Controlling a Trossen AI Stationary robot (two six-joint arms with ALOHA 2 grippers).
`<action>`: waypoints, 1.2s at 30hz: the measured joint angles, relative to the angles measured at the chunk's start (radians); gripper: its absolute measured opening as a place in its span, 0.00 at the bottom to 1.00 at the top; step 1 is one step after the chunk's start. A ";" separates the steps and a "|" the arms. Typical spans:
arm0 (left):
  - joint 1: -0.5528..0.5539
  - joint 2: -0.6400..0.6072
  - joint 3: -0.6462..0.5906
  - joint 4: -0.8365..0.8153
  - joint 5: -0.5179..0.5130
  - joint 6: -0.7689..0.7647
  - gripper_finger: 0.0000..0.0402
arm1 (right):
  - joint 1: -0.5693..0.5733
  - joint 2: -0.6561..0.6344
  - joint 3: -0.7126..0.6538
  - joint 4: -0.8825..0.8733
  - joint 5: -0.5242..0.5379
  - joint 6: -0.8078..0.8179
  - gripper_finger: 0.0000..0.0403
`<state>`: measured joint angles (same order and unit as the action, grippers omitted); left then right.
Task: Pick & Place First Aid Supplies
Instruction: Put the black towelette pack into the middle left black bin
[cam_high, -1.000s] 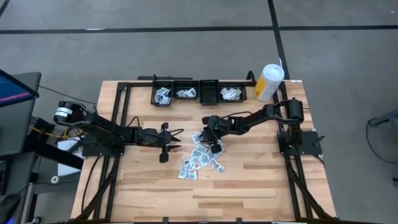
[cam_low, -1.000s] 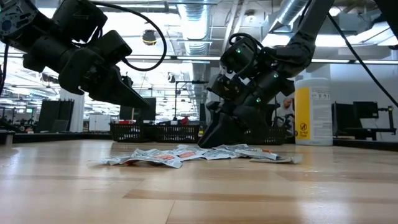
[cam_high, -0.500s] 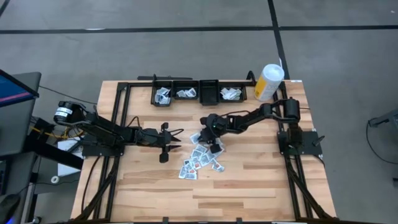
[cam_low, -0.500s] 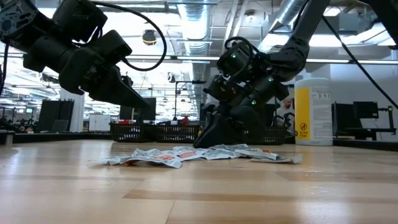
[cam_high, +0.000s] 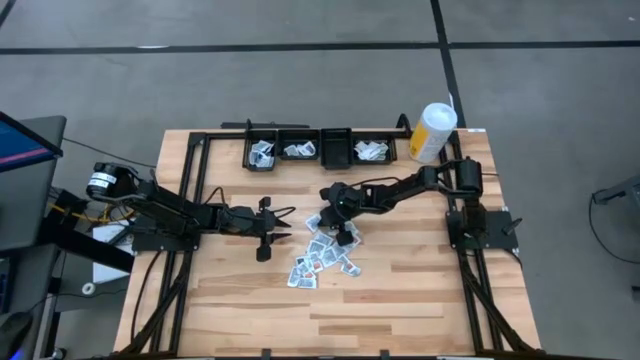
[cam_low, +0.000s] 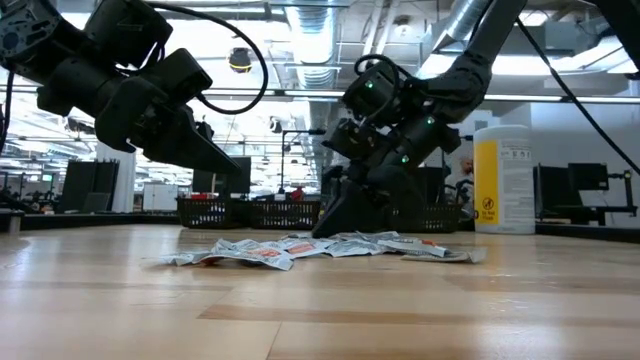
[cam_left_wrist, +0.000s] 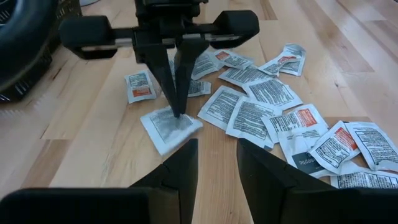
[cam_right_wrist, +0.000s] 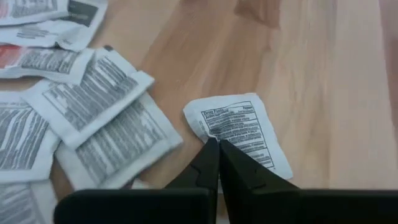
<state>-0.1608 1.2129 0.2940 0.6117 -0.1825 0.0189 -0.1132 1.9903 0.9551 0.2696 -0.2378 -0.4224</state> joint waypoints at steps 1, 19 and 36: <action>0.000 0.000 0.000 0.000 0.000 0.000 0.28 | -0.001 -0.013 -0.003 -0.008 0.009 0.019 0.01; 0.000 0.000 0.000 0.000 0.000 0.000 0.28 | -0.076 -0.152 0.001 0.295 -0.394 0.579 0.00; 0.000 0.000 0.000 0.011 -0.070 0.000 0.28 | -0.084 -0.153 0.003 0.374 -0.483 0.633 0.00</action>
<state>-0.1608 1.2129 0.2943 0.6225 -0.2524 0.0189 -0.1970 1.8378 0.9585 0.6434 -0.7204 0.2104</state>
